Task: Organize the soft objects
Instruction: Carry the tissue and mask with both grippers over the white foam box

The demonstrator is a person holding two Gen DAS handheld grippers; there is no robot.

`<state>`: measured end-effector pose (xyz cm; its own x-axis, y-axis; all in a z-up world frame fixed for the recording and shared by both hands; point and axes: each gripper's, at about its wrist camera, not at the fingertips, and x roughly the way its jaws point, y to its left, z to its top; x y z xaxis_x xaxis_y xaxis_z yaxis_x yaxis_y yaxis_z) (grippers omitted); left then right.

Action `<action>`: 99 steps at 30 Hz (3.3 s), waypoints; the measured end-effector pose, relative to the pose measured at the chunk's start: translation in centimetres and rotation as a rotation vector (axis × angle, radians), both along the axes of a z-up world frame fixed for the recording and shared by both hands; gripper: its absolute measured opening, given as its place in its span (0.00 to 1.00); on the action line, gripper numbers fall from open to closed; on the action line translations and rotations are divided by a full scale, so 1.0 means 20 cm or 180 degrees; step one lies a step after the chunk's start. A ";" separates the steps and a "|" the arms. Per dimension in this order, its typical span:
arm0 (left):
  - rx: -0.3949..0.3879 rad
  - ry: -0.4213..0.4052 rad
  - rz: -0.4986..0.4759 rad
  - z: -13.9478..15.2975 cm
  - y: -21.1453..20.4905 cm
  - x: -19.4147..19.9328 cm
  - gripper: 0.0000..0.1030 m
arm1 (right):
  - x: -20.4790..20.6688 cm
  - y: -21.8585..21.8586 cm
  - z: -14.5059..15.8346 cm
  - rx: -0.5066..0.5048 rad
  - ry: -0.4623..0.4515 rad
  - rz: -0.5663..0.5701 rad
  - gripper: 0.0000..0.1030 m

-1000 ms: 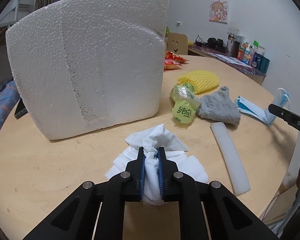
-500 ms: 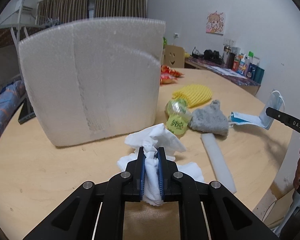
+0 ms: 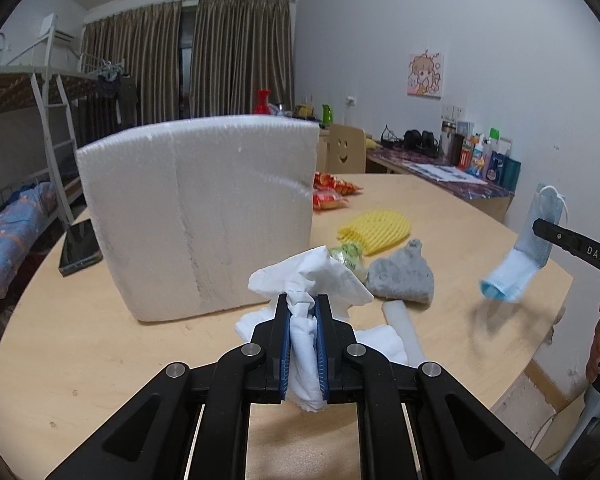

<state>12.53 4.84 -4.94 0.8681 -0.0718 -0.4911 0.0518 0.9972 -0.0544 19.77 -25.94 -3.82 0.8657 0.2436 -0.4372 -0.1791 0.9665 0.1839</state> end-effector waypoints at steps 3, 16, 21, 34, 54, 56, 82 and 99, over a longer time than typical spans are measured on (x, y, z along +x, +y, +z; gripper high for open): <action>-0.0033 -0.0030 0.0054 0.02 0.02 -0.02 0.11 | -0.03 0.01 0.03 0.0003 -0.0078 0.0018 0.16; -0.0094 -0.0140 0.0072 0.06 0.03 -0.08 0.11 | -0.06 0.09 0.04 0.0021 -0.0105 0.0234 0.09; -0.0010 -0.0224 0.0120 0.10 0.02 -0.11 0.11 | -0.08 0.15 0.05 0.0028 -0.0139 0.0362 0.09; 0.0089 -0.0438 0.0185 0.23 0.01 -0.23 0.11 | -0.17 0.27 0.19 0.0034 -0.0378 0.0645 0.09; 0.0283 -0.0699 0.0368 0.36 0.00 -0.56 0.11 | -0.38 0.45 0.33 -0.0042 -0.0714 0.1057 0.09; 0.0298 -0.0754 0.0421 0.38 0.00 -0.60 0.11 | -0.40 0.46 0.34 -0.0030 -0.0753 0.1112 0.09; 0.0313 -0.0824 0.0658 0.45 0.07 -0.68 0.11 | -0.42 0.68 0.39 -0.0038 -0.0850 0.1598 0.09; 0.0268 -0.0779 0.0725 0.55 0.20 -0.39 0.11 | -0.27 0.73 0.51 -0.0020 -0.0853 0.1523 0.09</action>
<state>4.76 8.80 5.96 0.9500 0.1694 -0.2622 -0.1715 0.9851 0.0150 14.43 -11.31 6.31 0.7401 0.6356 -0.2195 -0.6388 0.7666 0.0659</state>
